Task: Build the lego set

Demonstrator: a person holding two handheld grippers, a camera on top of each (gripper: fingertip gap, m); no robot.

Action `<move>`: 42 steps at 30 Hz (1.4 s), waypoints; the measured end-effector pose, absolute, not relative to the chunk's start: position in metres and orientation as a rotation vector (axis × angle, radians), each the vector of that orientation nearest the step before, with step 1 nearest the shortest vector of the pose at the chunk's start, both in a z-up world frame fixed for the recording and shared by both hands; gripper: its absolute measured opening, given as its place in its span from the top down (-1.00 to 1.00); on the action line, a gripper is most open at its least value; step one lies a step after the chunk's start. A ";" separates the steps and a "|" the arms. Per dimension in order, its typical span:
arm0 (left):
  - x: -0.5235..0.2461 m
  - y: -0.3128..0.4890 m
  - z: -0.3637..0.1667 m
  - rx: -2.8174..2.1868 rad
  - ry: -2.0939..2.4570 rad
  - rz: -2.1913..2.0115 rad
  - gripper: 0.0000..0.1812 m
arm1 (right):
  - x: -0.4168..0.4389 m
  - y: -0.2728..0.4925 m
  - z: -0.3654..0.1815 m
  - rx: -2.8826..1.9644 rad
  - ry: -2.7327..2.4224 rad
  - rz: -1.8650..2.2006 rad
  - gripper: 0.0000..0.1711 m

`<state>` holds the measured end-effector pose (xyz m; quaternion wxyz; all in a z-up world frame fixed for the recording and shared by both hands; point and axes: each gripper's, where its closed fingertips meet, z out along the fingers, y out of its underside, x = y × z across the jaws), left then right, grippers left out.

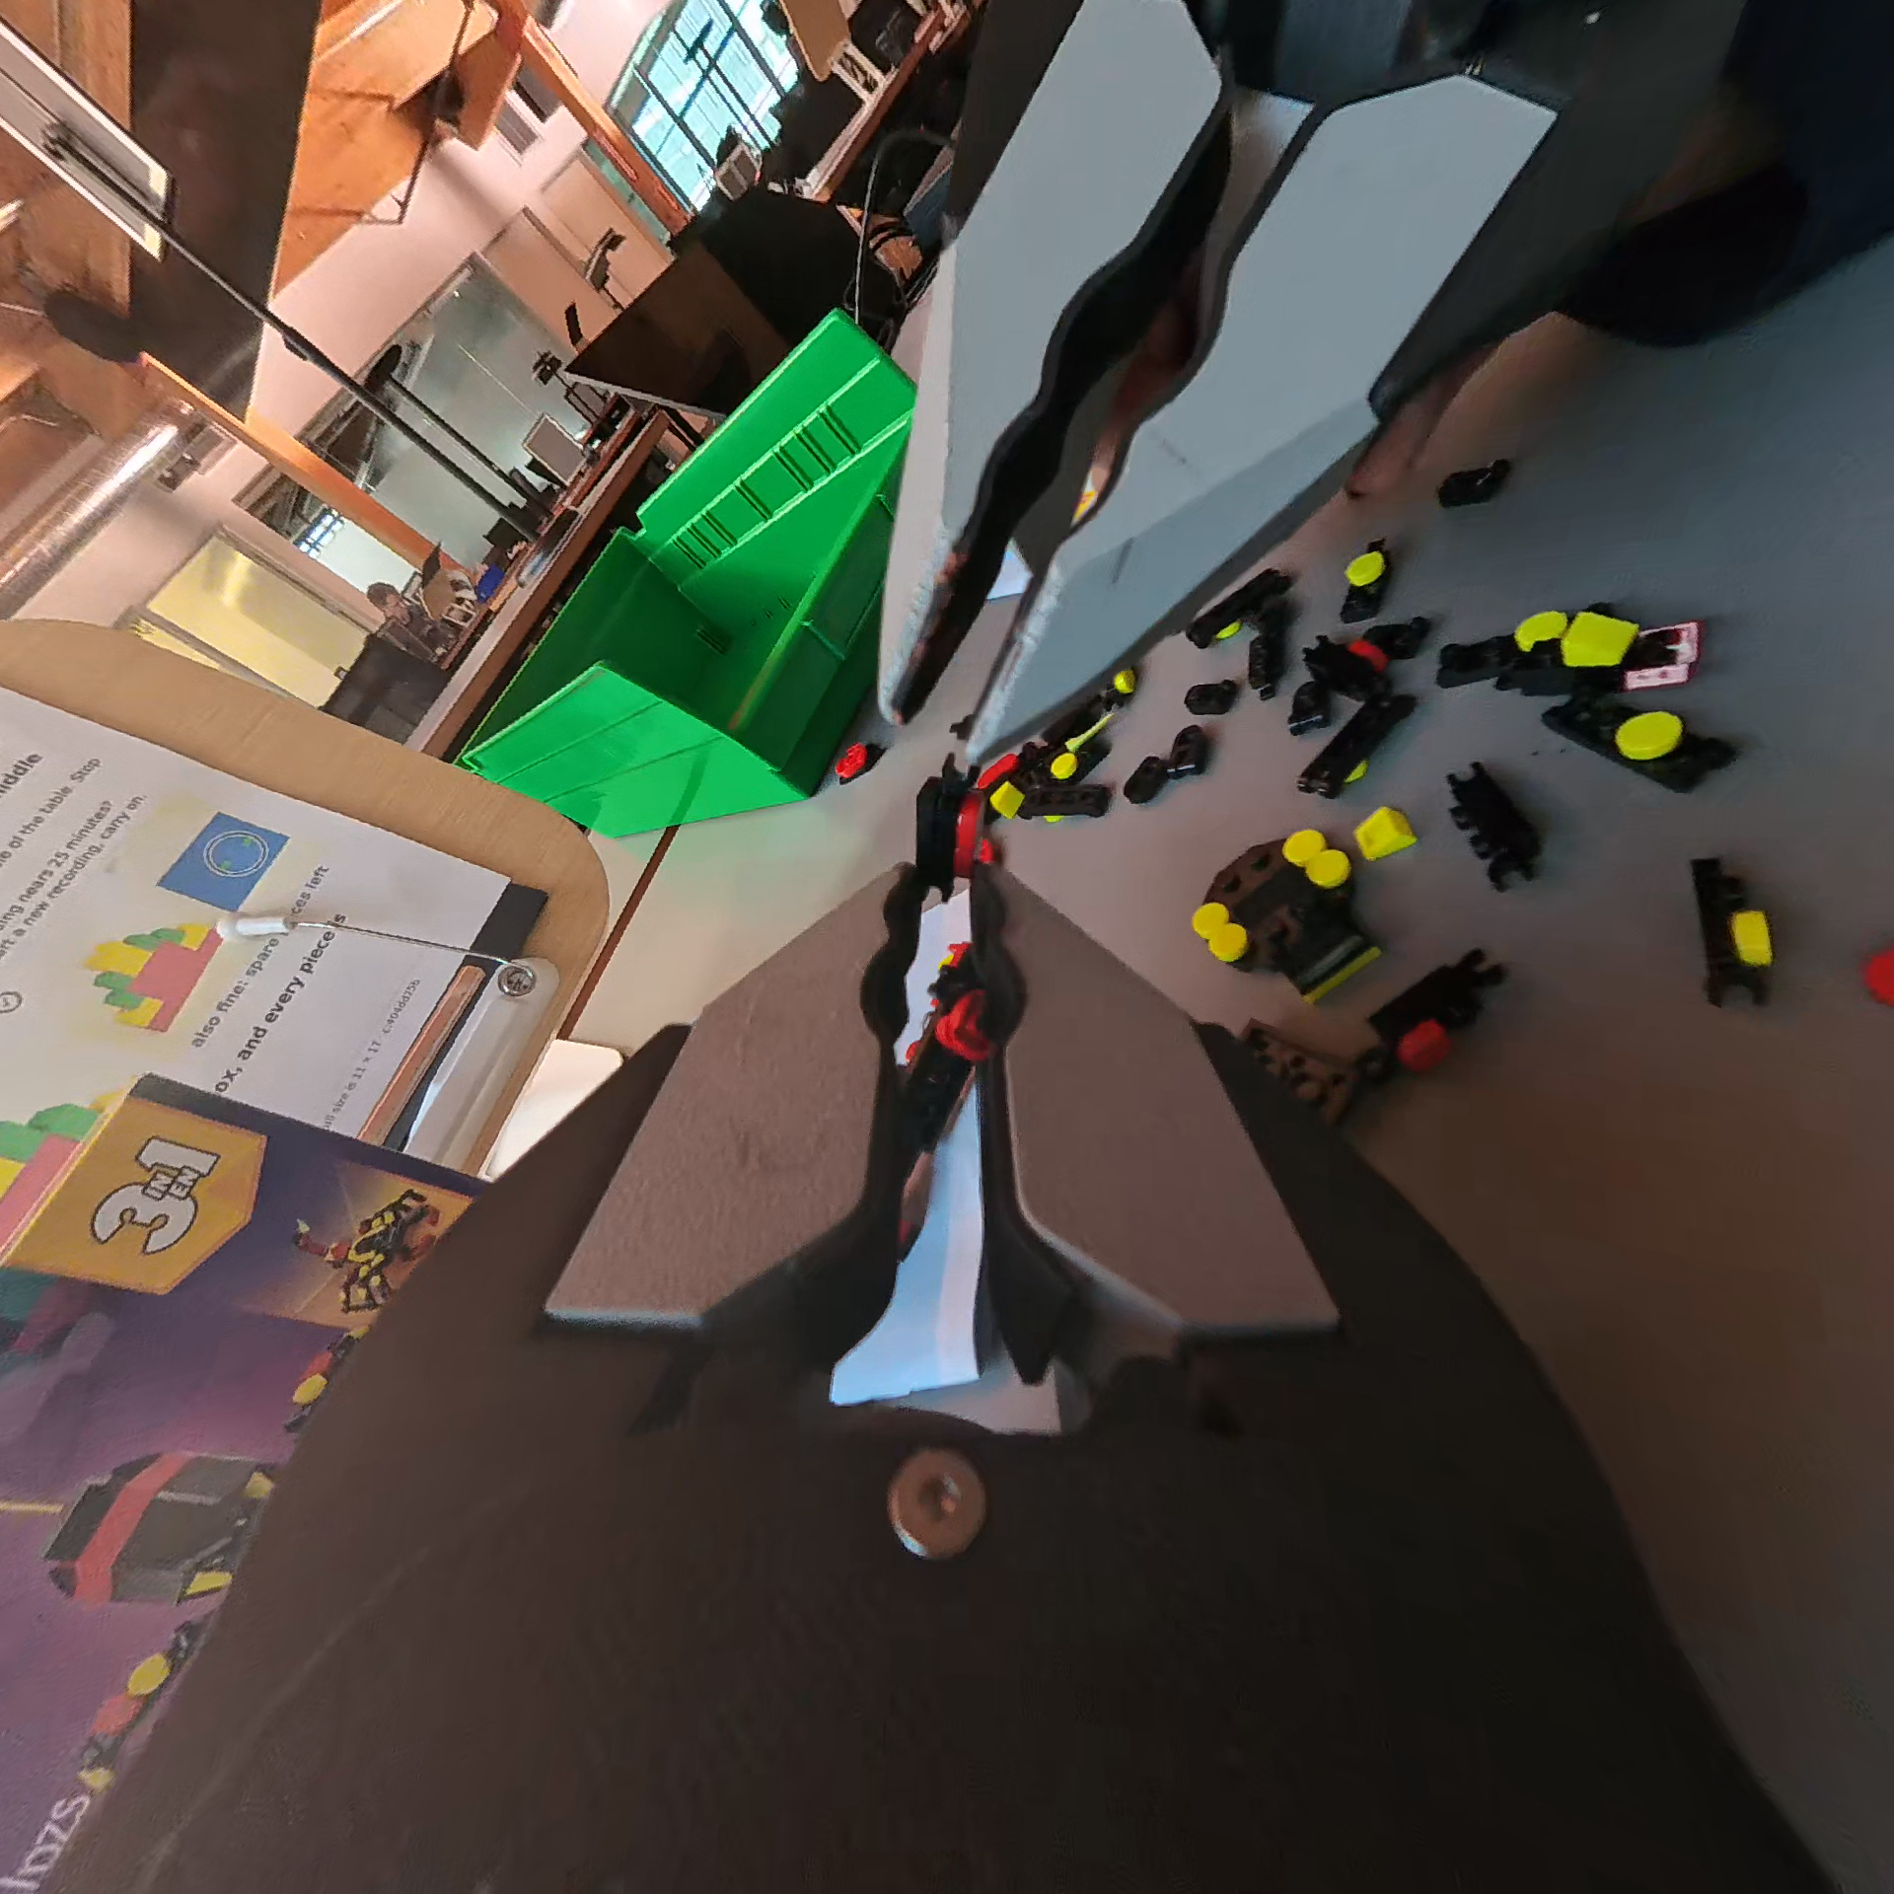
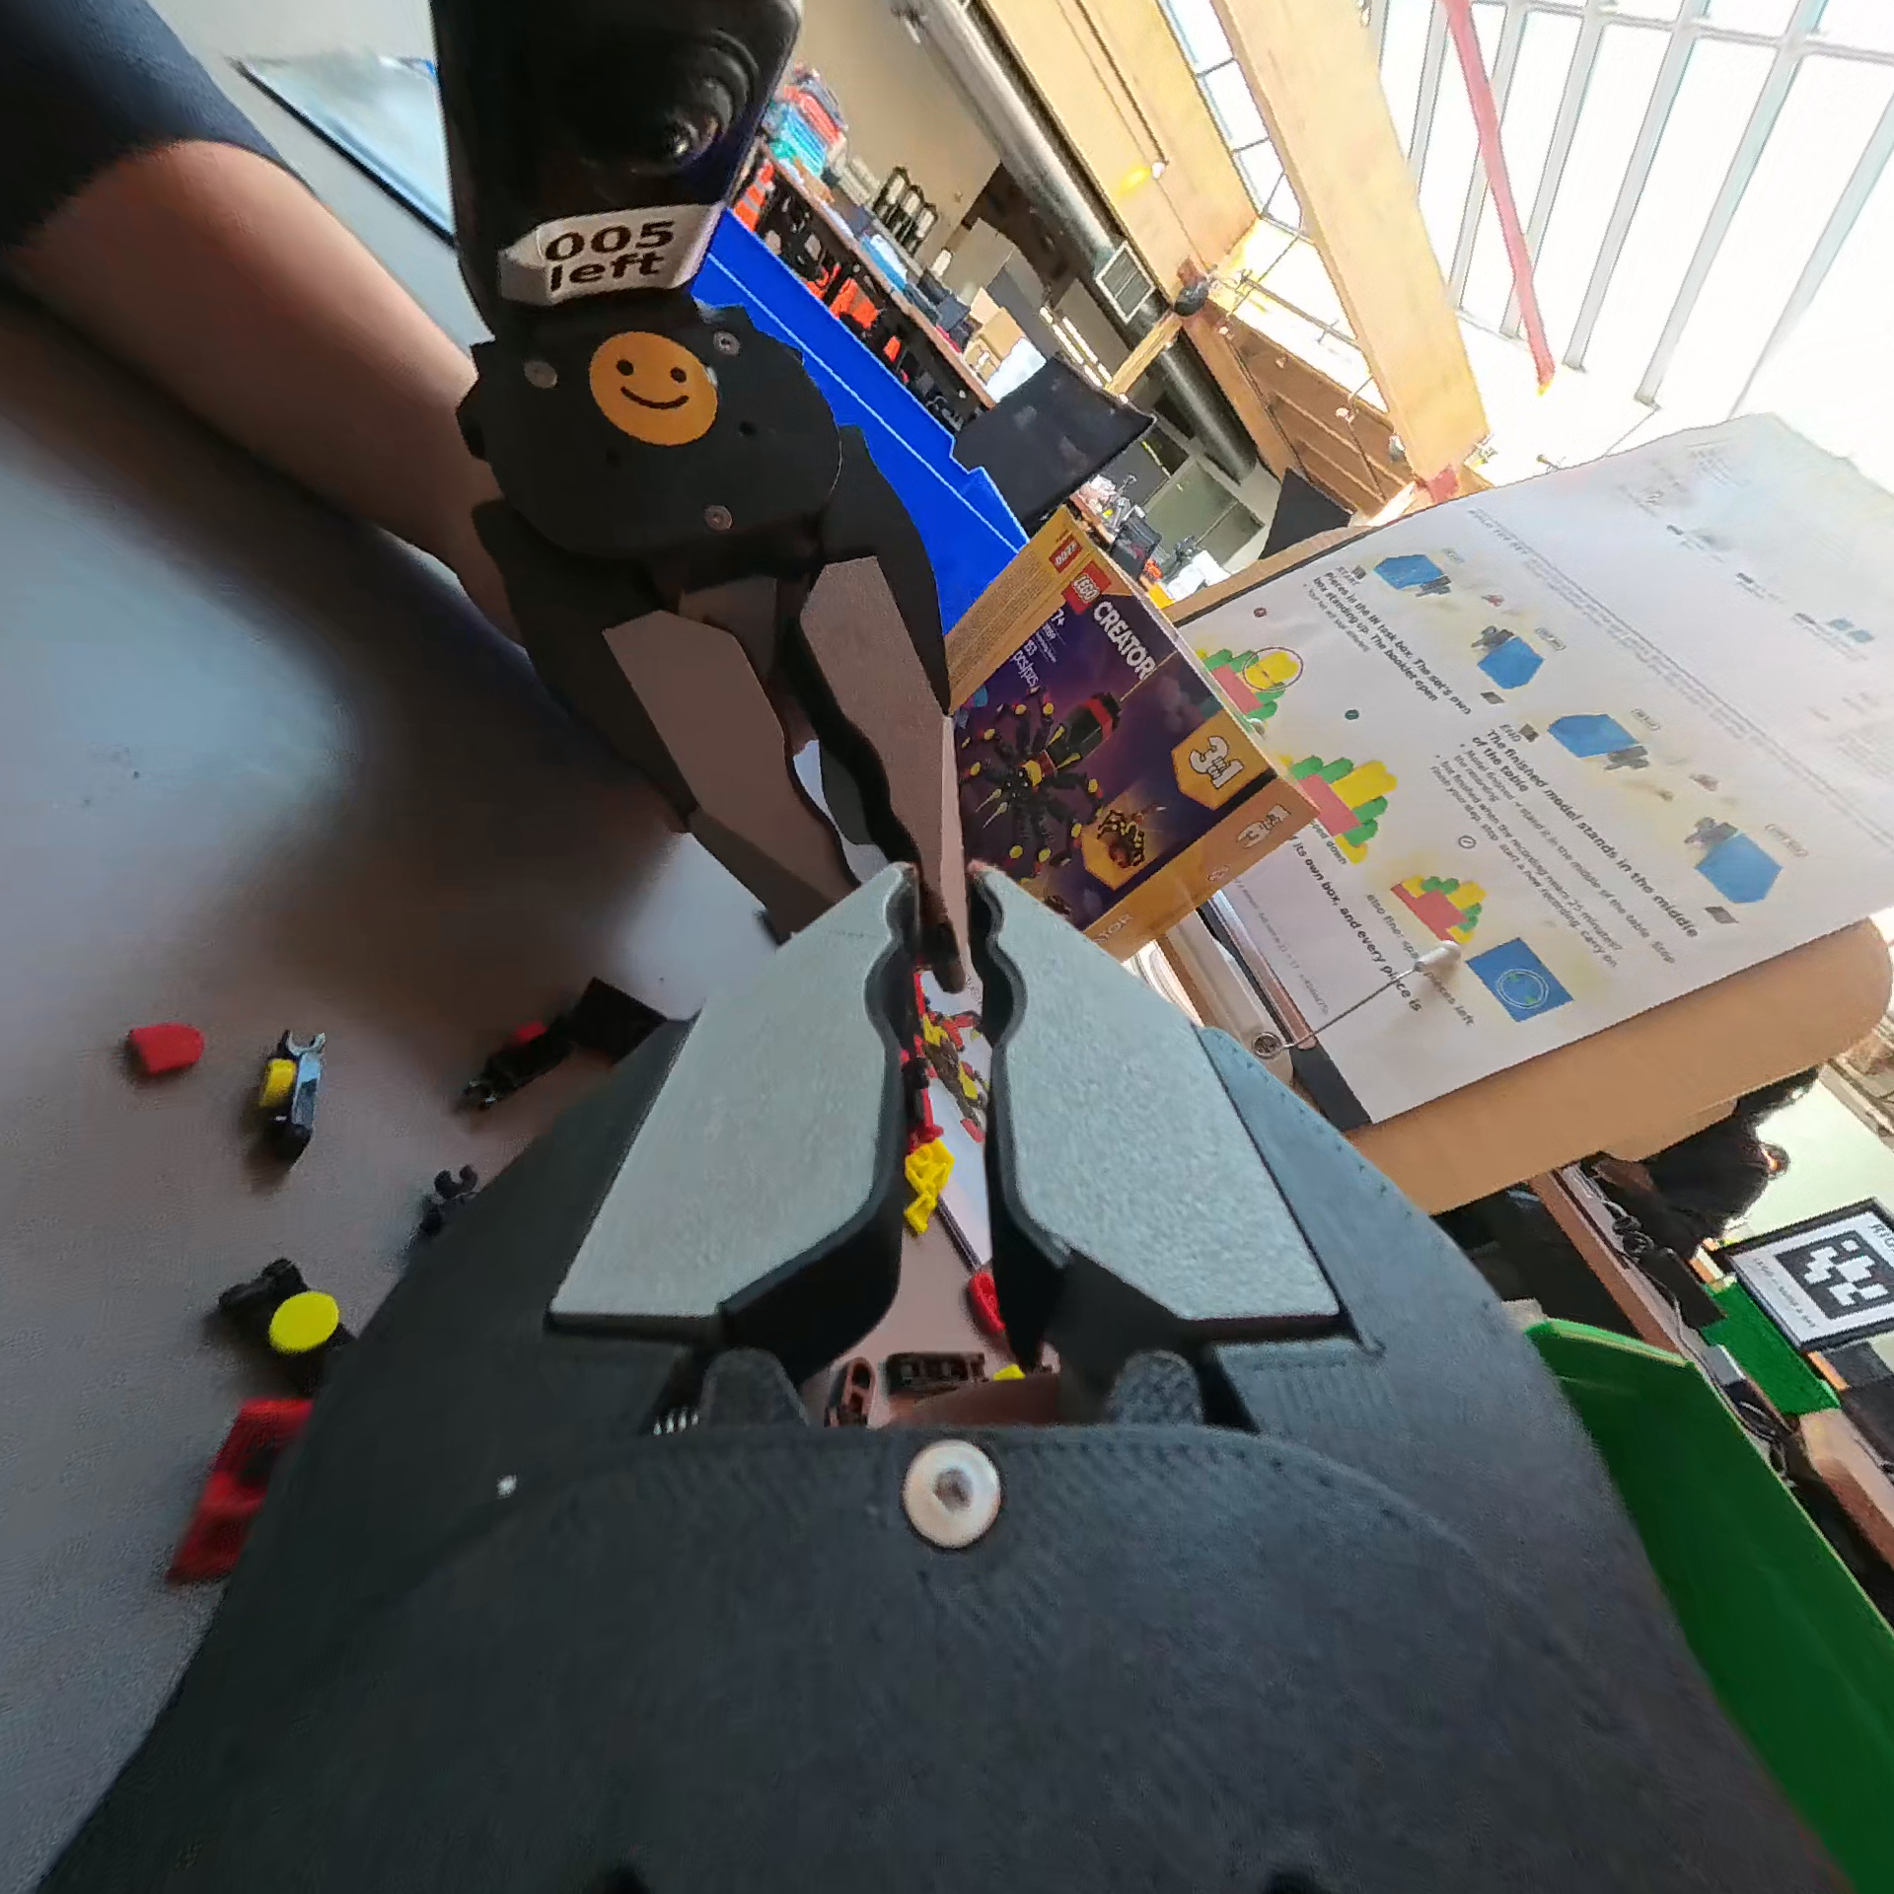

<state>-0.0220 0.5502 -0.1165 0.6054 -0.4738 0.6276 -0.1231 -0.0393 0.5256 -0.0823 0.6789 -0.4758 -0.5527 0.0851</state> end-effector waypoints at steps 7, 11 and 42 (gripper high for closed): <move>-0.028 0.564 -0.125 -1.098 1.479 -0.122 0.92 | -0.044 0.526 -0.111 -1.125 -1.365 0.169 1.00; -0.040 0.584 -0.152 -1.193 1.558 0.035 0.91 | -0.021 0.561 -0.113 -1.198 -1.264 -0.002 0.97; -0.072 0.635 -0.119 -1.557 1.139 -0.298 0.50 | 0.068 0.643 -0.118 -1.552 -0.879 -0.379 0.92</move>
